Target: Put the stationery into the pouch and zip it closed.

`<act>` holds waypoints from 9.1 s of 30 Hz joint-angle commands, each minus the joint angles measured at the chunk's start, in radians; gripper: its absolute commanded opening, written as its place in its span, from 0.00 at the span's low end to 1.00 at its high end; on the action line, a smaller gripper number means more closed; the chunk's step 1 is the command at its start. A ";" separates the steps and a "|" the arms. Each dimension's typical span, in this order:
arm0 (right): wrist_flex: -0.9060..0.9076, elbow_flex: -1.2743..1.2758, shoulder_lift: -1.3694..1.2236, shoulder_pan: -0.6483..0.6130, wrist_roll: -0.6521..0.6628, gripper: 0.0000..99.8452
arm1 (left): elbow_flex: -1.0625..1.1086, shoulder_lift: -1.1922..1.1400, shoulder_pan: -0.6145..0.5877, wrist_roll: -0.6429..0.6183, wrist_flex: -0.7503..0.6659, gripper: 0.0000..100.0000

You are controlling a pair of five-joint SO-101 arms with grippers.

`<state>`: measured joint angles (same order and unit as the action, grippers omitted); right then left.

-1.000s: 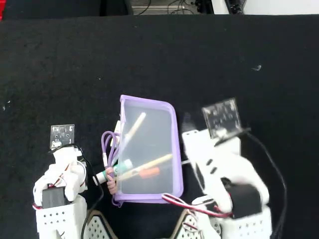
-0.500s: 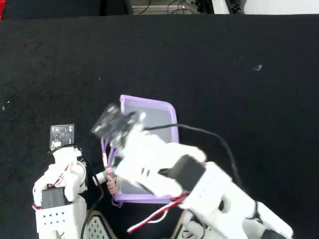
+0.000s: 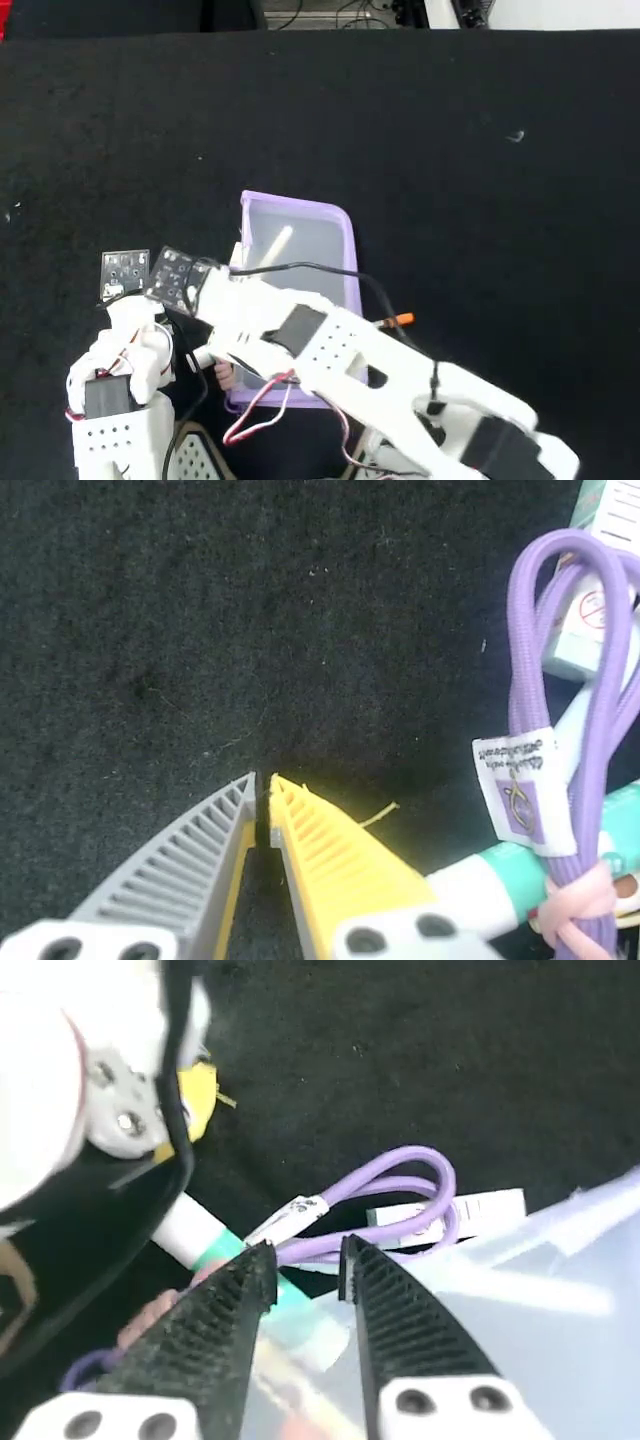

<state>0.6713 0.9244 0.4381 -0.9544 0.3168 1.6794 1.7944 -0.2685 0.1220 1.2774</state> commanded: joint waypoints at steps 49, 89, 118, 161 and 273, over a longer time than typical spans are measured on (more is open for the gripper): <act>0.186 0.053 0.133 -0.009 -0.158 0.11 | 0.022 0.005 0.010 -0.009 -0.018 0.03; 0.169 -0.096 -0.217 -0.008 -0.152 0.03 | 0.022 0.005 0.010 -0.009 -0.018 0.03; 0.715 -1.050 -0.225 0.351 0.063 0.01 | 0.022 0.005 0.010 -0.009 -0.018 0.03; 0.427 0.185 1.251 0.466 -0.063 0.01 | 0.022 0.005 0.010 -0.009 -0.018 0.03; 0.267 0.139 0.822 0.687 -0.074 0.01 | -0.177 -0.628 0.743 0.109 -1.053 0.30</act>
<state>0.9659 1.1132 1.2666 -0.2900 0.2509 1.6210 1.3004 0.4895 0.2217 0.2846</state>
